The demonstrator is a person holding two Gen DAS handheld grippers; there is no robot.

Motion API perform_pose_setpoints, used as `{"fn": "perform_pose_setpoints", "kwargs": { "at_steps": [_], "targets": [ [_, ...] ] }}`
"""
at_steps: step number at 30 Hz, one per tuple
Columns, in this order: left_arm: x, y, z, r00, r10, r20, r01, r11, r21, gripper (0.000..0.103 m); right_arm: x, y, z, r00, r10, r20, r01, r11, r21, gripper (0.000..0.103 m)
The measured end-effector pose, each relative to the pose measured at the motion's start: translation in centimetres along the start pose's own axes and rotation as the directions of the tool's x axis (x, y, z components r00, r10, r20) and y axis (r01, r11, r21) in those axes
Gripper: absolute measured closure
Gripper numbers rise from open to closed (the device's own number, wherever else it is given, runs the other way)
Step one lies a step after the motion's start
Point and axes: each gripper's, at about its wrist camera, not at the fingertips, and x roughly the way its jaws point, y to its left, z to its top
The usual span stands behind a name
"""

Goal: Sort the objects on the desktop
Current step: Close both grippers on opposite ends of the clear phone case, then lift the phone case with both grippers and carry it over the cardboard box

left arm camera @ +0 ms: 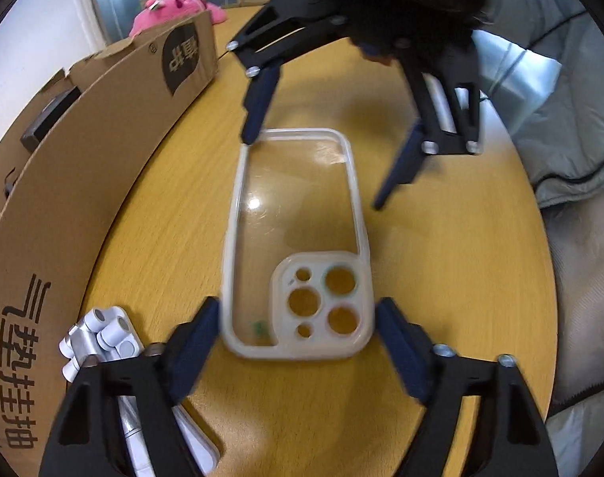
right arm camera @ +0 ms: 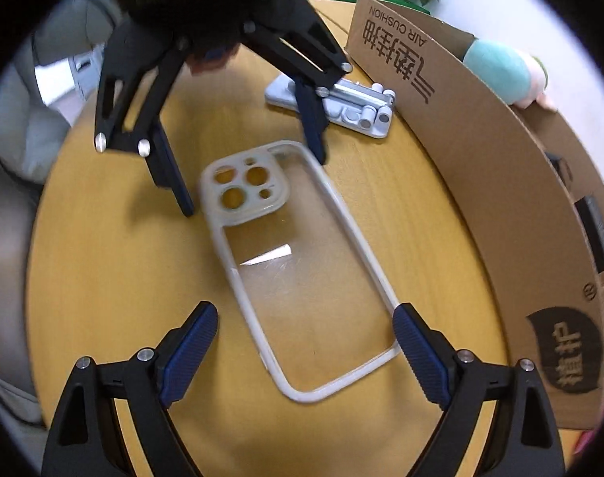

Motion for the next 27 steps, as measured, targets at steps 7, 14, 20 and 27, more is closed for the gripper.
{"fn": "perform_pose_setpoints", "kwargs": {
  "at_steps": [7,14,20,27],
  "targets": [
    [-0.2,0.5,0.1,1.000,-0.002,0.010,0.002,1.000,0.008,0.022,-0.6,-2.2,0.1,0.998,0.060,-0.015,-0.060,0.998,0.011,0.012],
    [-0.3,-0.2,-0.1,0.999,-0.037,-0.016,0.038,0.997,0.070,0.022,1.1,-0.9,1.6,0.984,0.149,-0.101,-0.157,0.985,-0.069,0.010],
    [-0.6,-1.0,0.2,0.999,-0.021,-0.035,0.025,0.993,0.113,0.023,-0.2,0.0,0.9,0.989,0.123,-0.088,-0.126,0.992,-0.029,0.019],
    [-6.3,-1.3,2.0,0.995,0.080,0.055,-0.089,0.976,0.198,0.023,-4.1,0.9,1.4,1.000,-0.010,-0.006,0.009,0.999,-0.035,0.020]
  ]
}}
